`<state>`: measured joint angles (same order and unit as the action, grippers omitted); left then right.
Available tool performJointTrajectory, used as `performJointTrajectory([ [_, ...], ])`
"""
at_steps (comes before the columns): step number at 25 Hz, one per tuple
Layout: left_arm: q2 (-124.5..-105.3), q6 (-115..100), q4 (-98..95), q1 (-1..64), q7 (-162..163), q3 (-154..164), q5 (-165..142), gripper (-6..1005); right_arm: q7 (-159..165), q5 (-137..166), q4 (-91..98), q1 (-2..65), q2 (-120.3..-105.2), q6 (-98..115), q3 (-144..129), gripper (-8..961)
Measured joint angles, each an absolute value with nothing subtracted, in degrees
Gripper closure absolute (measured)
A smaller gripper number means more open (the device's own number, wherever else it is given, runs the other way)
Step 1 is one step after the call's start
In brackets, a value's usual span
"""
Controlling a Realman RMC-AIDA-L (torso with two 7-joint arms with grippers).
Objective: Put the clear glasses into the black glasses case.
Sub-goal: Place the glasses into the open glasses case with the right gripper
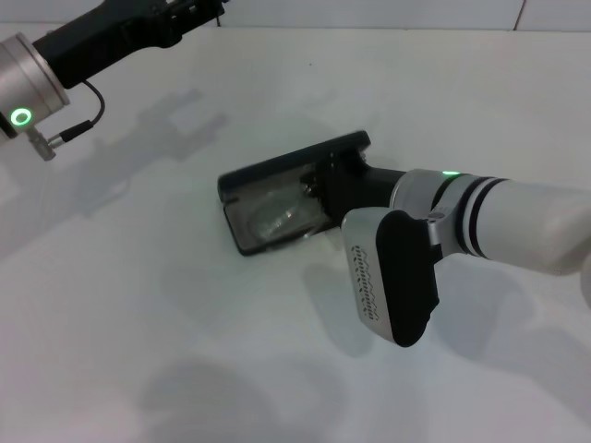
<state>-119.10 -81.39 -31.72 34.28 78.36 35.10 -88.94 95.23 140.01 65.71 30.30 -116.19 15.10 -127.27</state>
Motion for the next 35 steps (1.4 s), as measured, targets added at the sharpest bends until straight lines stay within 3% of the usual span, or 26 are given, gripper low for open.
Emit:
performJointTrajectory([
  [13, -119.09, -81.5, -31.7, 34.5, 78.8, 35.4, -88.9, 226, 95.4, 133.0, 65.7, 27.4, -116.19, 8.5, -127.3, 907],
  [35, -119.44, -81.6, -31.6, 34.9, 78.9, 35.5, -89.3, 226, 95.4, 127.6, 60.3, 27.6, -116.19, 0.9, -131.5, 905],
])
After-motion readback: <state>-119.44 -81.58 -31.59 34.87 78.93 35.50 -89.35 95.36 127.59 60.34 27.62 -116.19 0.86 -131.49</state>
